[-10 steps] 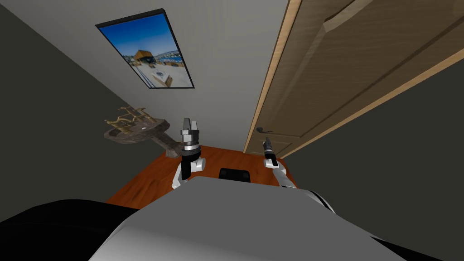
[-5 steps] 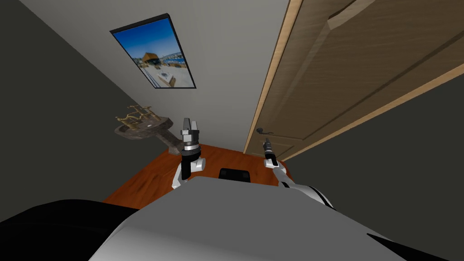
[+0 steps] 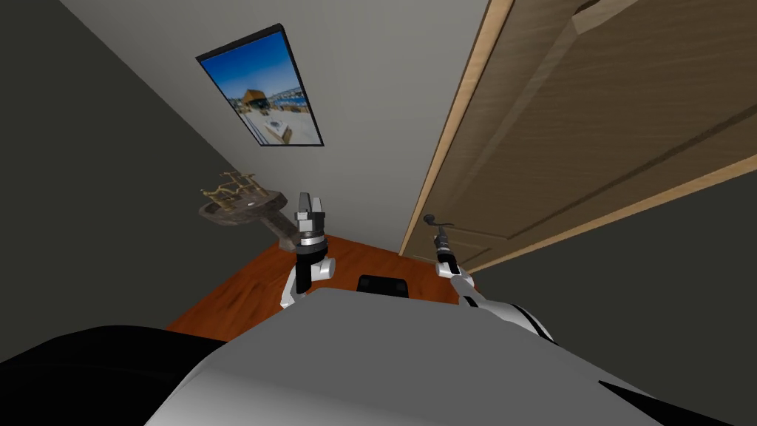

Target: Pull the door open

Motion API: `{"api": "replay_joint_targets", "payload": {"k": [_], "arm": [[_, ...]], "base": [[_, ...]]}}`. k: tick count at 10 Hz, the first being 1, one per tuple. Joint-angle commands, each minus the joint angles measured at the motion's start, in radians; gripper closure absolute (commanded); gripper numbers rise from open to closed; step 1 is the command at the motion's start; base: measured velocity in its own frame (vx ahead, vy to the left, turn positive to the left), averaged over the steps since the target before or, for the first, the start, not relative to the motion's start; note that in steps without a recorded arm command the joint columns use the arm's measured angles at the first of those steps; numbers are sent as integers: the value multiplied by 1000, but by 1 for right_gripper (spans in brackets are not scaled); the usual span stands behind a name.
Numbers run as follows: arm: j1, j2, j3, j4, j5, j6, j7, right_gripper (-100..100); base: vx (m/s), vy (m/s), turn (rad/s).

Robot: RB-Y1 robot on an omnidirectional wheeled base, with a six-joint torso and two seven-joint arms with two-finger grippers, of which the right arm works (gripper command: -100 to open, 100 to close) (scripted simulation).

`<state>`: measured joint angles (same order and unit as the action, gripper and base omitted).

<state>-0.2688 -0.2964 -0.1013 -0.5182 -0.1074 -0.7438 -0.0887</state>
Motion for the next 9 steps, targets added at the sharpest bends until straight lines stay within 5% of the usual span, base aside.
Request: {"api": "replay_joint_targets", "payload": {"k": [1,2,3,9], "arm": [[31,0,-5,-50,-3,20,1,-100],[31,0,-5,-51,-3,20,1,-100],[51,-34,-17,-39,-13,2,-26,-100],[79,-79,-32,-24,-26,-22,-62,-100]], "base": [[136,11,43],[45,6,-7],[133,-12,192],[140,3,91]]}}
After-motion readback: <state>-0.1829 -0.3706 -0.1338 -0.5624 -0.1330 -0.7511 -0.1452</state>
